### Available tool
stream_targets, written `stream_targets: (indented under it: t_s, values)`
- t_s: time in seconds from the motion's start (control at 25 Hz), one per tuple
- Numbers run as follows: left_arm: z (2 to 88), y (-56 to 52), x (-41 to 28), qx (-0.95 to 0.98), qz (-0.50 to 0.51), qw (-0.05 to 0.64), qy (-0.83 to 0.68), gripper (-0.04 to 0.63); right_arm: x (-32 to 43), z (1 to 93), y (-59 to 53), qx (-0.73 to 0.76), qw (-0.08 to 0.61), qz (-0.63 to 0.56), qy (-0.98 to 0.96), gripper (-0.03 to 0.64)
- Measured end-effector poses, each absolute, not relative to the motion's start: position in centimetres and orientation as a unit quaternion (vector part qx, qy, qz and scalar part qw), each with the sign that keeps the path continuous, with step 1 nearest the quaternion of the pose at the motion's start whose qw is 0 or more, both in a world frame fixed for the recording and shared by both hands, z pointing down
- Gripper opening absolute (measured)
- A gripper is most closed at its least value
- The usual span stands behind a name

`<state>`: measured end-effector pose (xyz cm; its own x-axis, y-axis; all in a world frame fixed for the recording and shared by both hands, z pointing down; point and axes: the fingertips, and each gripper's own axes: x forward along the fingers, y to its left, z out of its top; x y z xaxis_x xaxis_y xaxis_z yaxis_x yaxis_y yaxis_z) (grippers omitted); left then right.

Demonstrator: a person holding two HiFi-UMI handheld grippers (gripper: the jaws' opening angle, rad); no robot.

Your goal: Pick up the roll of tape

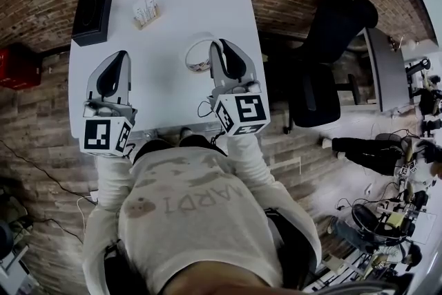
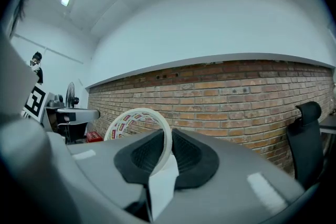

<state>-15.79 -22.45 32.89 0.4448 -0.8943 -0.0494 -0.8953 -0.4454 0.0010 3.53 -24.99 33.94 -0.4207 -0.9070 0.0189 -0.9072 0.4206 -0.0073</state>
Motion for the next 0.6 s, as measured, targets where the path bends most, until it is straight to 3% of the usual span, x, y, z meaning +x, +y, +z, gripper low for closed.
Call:
stream_targets:
  t_s: [0.6]
  values:
    - [32.3,-22.2,-14.7,-0.851,0.026,0.019,0.524,0.006,5.3,31.8,-23.7,0.549,-0.026,-0.027,-0.835,0.06]
